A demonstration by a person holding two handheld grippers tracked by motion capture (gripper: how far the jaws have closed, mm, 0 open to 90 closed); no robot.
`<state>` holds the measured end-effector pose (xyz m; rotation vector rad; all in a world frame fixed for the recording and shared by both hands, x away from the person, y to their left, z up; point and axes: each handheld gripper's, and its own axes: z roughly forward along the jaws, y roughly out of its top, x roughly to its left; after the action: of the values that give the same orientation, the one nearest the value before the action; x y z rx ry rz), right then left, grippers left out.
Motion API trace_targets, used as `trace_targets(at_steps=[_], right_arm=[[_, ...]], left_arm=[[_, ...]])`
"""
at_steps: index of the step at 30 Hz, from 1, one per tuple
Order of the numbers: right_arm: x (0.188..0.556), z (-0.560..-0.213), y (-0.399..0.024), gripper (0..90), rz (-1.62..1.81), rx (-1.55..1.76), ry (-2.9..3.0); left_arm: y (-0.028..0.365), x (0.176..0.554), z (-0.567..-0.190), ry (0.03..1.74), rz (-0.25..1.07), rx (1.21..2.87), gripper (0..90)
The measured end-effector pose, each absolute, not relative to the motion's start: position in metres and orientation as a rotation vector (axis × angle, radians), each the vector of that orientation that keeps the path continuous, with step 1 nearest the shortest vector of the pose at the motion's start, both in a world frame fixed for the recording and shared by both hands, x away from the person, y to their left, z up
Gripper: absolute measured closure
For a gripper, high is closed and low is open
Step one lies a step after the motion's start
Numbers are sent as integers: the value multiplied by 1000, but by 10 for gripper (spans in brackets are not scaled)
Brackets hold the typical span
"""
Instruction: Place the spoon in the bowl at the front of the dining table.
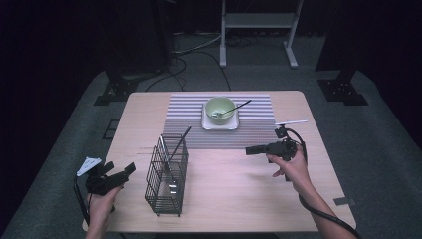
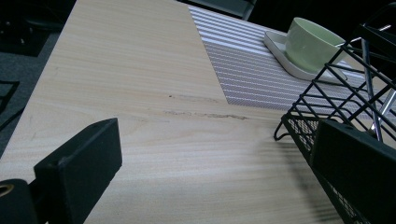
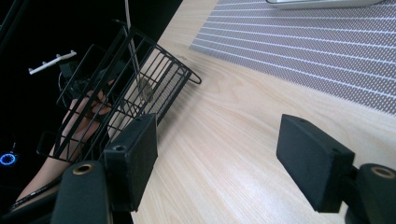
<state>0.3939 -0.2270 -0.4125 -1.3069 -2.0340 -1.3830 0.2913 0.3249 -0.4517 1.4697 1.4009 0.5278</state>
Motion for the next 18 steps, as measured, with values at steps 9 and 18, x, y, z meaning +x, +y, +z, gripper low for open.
trace_targets(at_steps=[9, 18], right_arm=[[383, -418, -228, 281, -1379, -1293, -2036], [374, -428, -228, 281, -1386, -1282, -2021]], left_arm=[[323, 291, -451, 1394, 529, 1471, 10], [323, 291, -451, 1395, 528, 1470, 10]])
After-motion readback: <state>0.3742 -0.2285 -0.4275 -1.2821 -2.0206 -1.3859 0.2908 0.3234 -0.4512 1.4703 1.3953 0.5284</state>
